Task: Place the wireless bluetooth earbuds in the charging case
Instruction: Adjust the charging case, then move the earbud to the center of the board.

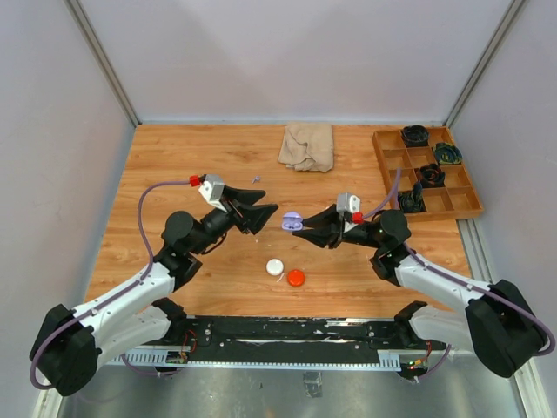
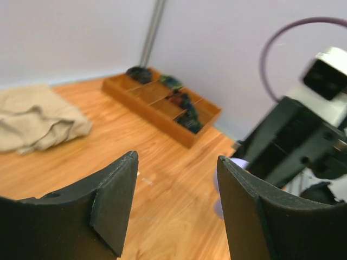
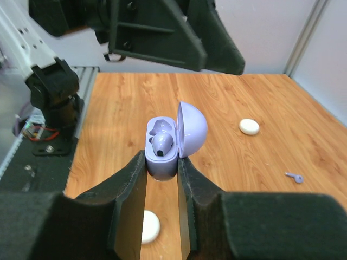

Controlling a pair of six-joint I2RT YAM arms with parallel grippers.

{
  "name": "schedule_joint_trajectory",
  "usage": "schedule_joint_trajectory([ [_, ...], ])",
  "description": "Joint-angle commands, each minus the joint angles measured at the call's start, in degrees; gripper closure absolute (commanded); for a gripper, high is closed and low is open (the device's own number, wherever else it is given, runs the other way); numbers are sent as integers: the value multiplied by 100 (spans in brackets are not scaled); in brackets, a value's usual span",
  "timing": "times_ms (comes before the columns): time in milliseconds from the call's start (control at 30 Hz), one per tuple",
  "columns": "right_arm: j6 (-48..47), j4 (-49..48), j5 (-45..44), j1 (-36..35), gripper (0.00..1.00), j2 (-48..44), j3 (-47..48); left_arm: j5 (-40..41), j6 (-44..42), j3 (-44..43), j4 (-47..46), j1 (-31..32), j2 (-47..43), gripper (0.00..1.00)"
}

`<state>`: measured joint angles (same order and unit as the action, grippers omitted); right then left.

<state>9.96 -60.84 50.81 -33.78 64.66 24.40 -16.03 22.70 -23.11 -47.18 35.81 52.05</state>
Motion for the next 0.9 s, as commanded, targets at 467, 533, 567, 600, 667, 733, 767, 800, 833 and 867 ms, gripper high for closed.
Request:
schedule_joint_trajectory([
  [467, -1530, 724, -1706, 70, 99, -449, -786, 1751, -737, -3592, 5267, -738, 3211, 32],
  [533, -1544, 731, -1771, 66, 99, -421, -794, 1719, -899, -4139, 5636, -888, 3754, 33],
  [567, -1555, 736, -1814, 65, 99, -416, -801, 1732, -991, -4407, 5846, -944, 4034, 32],
  [600, -1558, 744, -1850, 73, 99, -419, -807, 1759, -1087, -4681, 6023, -1005, 4299, 32],
  [667, -1566, 801, -1896, 73, 99, -430, -793, 1780, -1350, -5225, 6523, -1114, 4807, 32],
  [733, -1582, 864, -1924, 75, 99, -447, -779, 1879, -1510, -5764, 6903, -1207, 5283, 32],
  [767, -1589, 885, -1940, 73, 99, -461, -773, 1897, -1594, -6009, 7065, -1242, 5510, 32],
  [800, -1593, 902, -1956, 73, 99, -469, -771, 1899, -1677, -6227, 7181, -1277, 5697, 32],
  [833, -1604, 919, -1974, 73, 99, -472, -766, 1894, -1763, -6435, 7281, -1296, 5931, 32],
  [867, -1610, 938, -1986, 73, 99, -473, -765, 1898, -1868, -6609, 7344, -1311, 6098, 32],
])
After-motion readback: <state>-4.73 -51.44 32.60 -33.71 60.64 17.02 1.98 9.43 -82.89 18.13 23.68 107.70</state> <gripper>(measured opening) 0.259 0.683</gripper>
